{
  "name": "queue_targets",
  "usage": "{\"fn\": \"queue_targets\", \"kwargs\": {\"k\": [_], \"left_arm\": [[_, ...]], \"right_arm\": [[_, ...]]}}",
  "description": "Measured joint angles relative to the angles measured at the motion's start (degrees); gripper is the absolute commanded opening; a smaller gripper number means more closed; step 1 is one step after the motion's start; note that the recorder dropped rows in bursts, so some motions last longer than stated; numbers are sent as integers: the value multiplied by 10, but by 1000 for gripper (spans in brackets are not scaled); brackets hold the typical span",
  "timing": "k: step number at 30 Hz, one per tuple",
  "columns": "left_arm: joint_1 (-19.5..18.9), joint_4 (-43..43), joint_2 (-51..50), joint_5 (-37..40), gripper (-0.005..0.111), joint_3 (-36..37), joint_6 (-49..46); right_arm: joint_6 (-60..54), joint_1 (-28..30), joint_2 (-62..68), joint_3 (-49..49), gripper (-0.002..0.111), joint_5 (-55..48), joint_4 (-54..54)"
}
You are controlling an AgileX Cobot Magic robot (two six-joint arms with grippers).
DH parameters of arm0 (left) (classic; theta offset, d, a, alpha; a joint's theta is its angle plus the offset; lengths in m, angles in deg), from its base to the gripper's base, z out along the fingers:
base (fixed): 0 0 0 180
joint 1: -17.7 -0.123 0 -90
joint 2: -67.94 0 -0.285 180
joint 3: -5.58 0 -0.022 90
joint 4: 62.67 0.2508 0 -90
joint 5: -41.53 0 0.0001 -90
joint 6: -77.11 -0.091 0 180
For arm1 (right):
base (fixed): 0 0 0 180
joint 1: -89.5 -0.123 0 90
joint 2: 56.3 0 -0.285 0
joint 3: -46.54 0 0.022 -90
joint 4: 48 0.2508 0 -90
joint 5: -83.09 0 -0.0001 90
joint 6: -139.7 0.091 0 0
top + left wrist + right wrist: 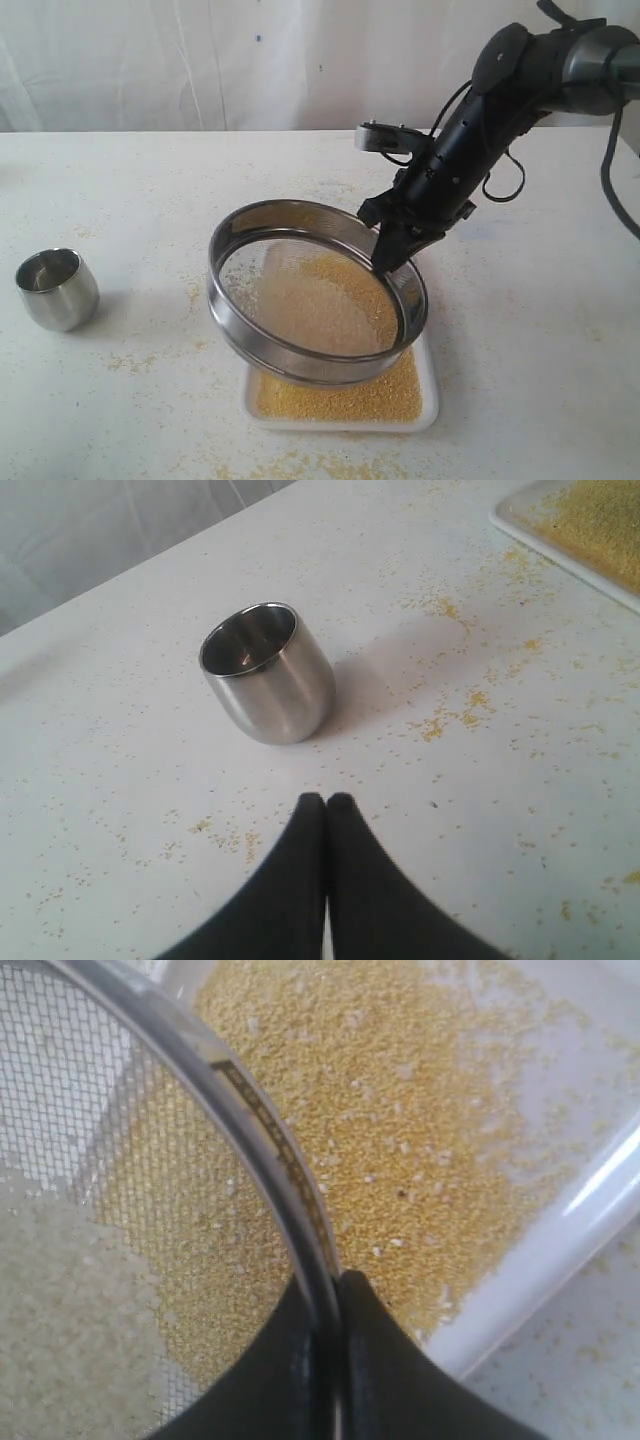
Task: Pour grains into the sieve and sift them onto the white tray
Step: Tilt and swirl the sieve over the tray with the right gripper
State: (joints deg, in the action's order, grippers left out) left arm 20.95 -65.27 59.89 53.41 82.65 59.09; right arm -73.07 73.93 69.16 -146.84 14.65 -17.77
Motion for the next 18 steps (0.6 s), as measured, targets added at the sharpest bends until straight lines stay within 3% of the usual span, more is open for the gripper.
{"fn": "queue_targets", "kwargs": {"k": [9, 18], "left_arm": [[0, 0, 0, 0, 1, 0, 0], [0, 0, 0, 0, 1, 0, 0]], "right_arm": [[25, 18, -1, 8, 0, -2, -62], [41, 18, -6, 17, 0, -2, -41]]}}
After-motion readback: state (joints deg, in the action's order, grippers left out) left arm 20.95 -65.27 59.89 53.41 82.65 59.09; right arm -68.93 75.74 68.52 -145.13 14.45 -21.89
